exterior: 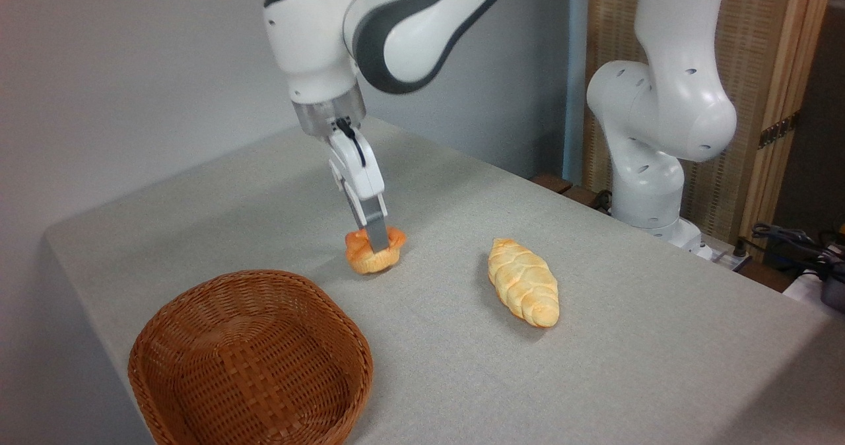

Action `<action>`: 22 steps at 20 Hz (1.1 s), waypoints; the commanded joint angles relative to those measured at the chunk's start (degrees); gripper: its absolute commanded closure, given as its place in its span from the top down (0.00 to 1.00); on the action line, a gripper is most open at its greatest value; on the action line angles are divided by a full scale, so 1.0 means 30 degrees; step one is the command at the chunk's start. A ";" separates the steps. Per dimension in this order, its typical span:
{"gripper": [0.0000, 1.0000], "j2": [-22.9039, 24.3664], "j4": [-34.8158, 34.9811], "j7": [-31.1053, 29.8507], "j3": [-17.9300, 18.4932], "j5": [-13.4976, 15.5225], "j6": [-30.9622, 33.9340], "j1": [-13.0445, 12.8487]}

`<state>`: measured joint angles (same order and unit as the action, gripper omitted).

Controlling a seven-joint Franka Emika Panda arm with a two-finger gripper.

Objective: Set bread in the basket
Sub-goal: 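Carry the held roll over the wicker basket and lower it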

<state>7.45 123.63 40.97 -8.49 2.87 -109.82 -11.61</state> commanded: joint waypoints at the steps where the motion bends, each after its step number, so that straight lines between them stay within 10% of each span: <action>1: 0.47 -0.0956 -0.4519 0.0112 0.0541 0.0242 0.3702 0.0792; 8: 0.53 -0.6489 -1.2520 0.0083 0.1950 0.1004 0.3472 0.1263; 13: 0.56 -0.7929 -1.3114 0.0024 0.1950 0.1005 0.0287 0.1264; 18: 1.00 -0.8926 -1.2939 0.0083 0.1686 0.0362 -0.0864 0.1118; 22: 1.00 -0.9220 -1.2851 0.0053 0.1511 0.0243 -0.1158 0.1029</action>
<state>-19.18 85.97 40.96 -3.52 4.44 -112.37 -8.18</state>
